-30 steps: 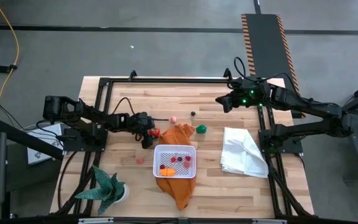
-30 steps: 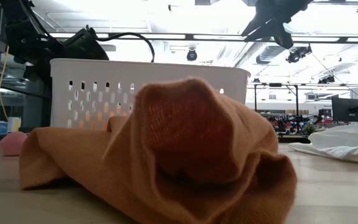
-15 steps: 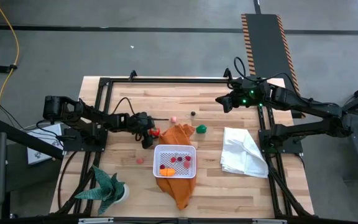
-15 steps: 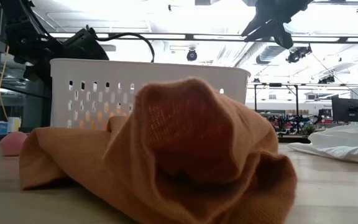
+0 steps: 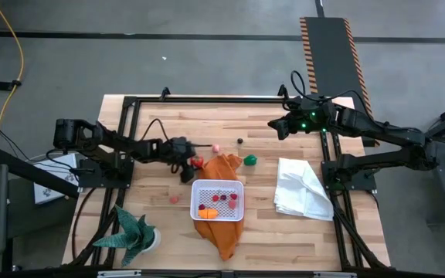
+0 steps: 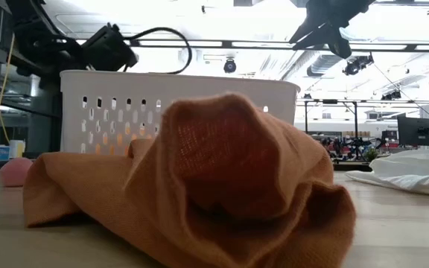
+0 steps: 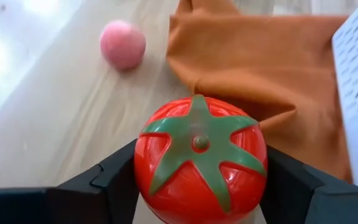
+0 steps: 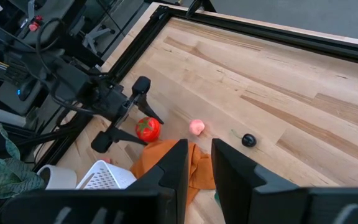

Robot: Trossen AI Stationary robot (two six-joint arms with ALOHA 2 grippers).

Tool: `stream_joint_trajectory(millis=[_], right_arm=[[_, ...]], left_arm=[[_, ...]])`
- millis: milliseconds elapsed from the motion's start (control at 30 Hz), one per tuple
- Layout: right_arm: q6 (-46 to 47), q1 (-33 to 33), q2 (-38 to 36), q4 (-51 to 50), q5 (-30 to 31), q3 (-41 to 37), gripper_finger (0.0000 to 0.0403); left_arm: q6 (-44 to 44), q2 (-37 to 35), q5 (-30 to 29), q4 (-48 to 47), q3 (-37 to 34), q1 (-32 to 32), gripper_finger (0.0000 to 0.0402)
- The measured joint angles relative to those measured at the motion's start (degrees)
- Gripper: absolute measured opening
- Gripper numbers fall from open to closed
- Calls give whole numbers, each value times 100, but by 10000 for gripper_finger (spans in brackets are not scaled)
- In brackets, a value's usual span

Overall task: Pick and placing Produce into tupperware
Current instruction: Put the red tomato into the white basket

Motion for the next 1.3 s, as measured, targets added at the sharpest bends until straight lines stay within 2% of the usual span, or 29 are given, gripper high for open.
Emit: stream_joint_trajectory(millis=[167,300,467,667,867,1033,1200,1300], right_arm=[[0,0,0,0,0,0,62],[-7,2,0,0,0,0,62],[-20,1,2,0,0,-1,62],[-99,2,2,0,-2,0,62],[-129,2,2,4,0,0,62],[-143,2,2,19,0,0,62],[-151,2,2,22,0,0,62],[-151,2,2,22,0,0,62]], left_arm=[[36,-4,-2,-138,282,-1,258],[310,-120,-33,-648,596,0,241],[589,-367,-69,-1464,1005,0,240],[658,-870,-173,-1900,1277,0,262],[827,-1434,-175,-2529,1591,0,239],[899,-1913,-198,-3081,1908,0,242],[1019,-2350,-392,-3629,2352,0,263],[1132,-2529,-437,-4001,2668,0,252]])
